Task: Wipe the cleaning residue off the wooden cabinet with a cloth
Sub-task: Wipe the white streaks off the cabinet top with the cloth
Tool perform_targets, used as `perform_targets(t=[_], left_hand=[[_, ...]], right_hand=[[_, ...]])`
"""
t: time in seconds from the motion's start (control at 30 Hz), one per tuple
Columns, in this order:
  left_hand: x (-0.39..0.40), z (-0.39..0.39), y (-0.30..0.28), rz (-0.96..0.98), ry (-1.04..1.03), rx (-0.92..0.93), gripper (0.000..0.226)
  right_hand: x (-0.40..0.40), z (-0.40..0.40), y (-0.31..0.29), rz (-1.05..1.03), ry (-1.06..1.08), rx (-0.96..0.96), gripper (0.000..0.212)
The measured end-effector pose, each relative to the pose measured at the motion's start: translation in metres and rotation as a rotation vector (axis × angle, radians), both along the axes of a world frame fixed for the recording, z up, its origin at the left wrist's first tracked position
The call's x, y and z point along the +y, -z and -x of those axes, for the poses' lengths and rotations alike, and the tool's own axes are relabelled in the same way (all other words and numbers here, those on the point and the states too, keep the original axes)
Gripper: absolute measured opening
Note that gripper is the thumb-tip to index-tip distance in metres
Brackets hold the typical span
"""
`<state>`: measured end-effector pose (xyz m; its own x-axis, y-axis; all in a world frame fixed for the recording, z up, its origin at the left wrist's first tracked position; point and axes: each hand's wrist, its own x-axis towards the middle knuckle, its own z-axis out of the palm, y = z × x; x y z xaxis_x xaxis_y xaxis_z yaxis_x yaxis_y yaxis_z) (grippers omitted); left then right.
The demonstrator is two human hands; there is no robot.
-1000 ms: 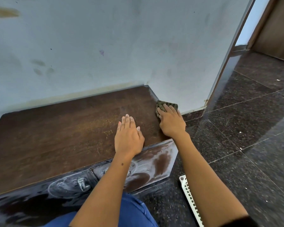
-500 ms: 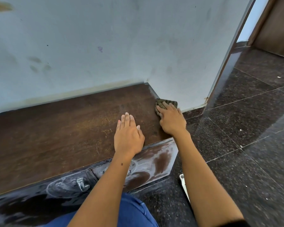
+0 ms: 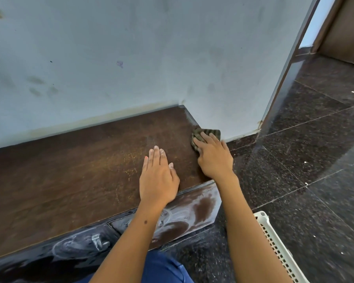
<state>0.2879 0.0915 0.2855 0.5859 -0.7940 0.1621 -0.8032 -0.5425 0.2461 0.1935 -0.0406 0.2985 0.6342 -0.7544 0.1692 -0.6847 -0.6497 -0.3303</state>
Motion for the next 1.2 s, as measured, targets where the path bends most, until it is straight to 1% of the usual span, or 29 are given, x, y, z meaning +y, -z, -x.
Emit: perform_targets(t=[0.3,0.43,0.53,0.67,0.83,0.9,0.97,1.03,1.1,1.2], left_hand=[[0.001,0.003,0.005,0.021,0.018,0.000,0.056],[-0.003,0.000,0.009,-0.001,0.013,-0.008,0.056],[-0.006,-0.004,0.010,0.001,0.007,0.001,0.056],[-0.006,-0.002,0.009,0.015,-0.009,0.029,0.056],[-0.010,-0.002,-0.001,0.058,0.016,0.079,0.055],[-0.005,0.000,-0.005,0.117,0.056,0.138,0.054],[0.008,-0.003,-0.009,0.188,0.076,0.226,0.052],[0.028,-0.014,-0.013,0.224,0.030,0.303,0.053],[0.057,-0.029,-0.017,0.220,-0.038,0.348,0.054],[0.110,-0.056,-0.027,0.238,-0.146,0.386,0.056]], right_hand=[[-0.094,-0.112,-0.012,-0.044,-0.127,0.114,0.052],[-0.116,-0.134,-0.014,-0.050,-0.154,0.148,0.052],[-0.114,-0.134,-0.014,-0.061,-0.181,0.155,0.052],[-0.089,-0.100,-0.006,-0.009,-0.154,0.104,0.050],[-0.030,-0.017,0.002,0.026,-0.079,0.059,0.045],[-0.002,0.015,0.005,0.052,-0.044,0.065,0.044],[0.021,0.031,0.003,0.028,-0.002,0.097,0.045],[0.042,0.027,-0.002,-0.011,0.032,0.121,0.048],[0.071,0.008,-0.006,-0.039,0.021,0.129,0.051],[0.125,-0.035,-0.008,-0.067,-0.079,0.134,0.053]])
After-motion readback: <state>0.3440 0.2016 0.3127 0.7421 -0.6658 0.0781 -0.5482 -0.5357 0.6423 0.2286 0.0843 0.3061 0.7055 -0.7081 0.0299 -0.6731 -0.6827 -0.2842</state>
